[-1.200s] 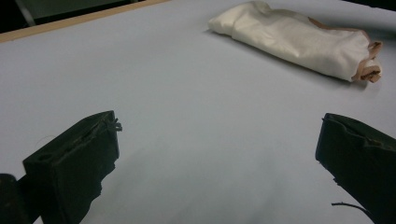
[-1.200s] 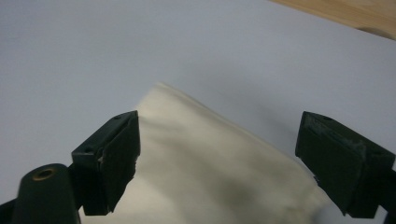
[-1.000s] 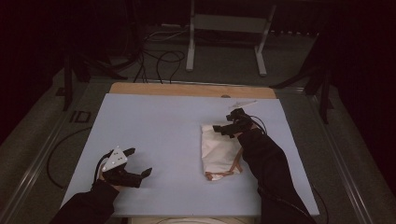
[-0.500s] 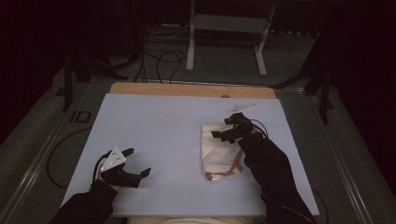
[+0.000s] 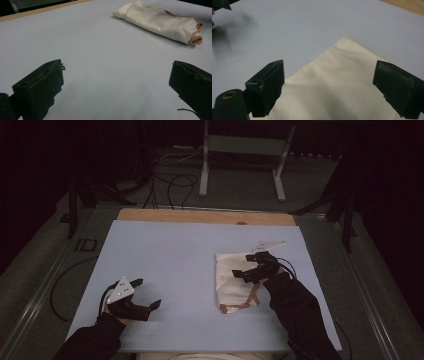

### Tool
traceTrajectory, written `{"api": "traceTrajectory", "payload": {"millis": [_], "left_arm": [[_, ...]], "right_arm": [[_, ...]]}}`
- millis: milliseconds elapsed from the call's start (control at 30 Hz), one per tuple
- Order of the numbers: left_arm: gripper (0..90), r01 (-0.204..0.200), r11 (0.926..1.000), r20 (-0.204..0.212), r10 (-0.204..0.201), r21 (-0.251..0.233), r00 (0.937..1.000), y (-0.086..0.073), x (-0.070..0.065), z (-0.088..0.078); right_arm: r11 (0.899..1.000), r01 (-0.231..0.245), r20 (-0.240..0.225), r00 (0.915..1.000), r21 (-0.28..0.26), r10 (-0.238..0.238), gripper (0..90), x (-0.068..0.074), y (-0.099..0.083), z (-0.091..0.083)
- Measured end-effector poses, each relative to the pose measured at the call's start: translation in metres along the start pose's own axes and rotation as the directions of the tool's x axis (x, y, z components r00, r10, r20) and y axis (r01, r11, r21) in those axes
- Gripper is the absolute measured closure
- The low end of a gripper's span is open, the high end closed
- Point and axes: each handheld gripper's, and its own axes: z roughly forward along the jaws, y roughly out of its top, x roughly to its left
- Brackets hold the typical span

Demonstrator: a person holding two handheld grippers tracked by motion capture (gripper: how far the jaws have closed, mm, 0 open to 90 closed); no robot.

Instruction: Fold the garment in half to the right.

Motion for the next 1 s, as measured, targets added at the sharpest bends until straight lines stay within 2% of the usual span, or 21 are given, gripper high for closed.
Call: {"api": "traceTrajectory", "payload": {"millis": [300, 700, 733, 867, 1000], "left_arm": [[0.2, -0.002, 1.0000, 0.006, 0.002, 0.006, 1.0000, 0.000, 0.001, 0.000], [0.2, -0.004, 1.0000, 0.000, 0.004, 0.003, 1.0000, 0.000, 0.001, -0.002], [0.2, -0.002, 1.0000, 0.000, 0.002, 0.002, 1.0000, 0.000, 0.001, -0.002], [0.2, -0.002, 1.0000, 0.001, 0.002, 0.004, 1.0000, 0.000, 0.001, -0.002], [0.2, -0.004, 1.0000, 0.003, 0.004, 0.005, 1.0000, 0.000, 0.001, -0.002]], "right_arm": [[1.000, -0.007, 0.020, 0.9998, -0.025, 0.008, 10.4, 0.005, -0.023, -0.019], [0.999, -0.015, 0.055, 0.9984, -0.031, 0.017, 10.4, 0.017, -0.063, -0.038], [0.999, -0.024, 0.056, 0.9981, -0.034, 0.026, 10.4, 0.018, -0.066, -0.039], [0.999, -0.012, 0.069, 0.9975, -0.046, 0.015, 10.5, 0.023, -0.081, -0.043], [0.999, -0.031, 0.068, 0.9971, -0.044, 0.034, 10.5, 0.027, -0.096, -0.044]]}}
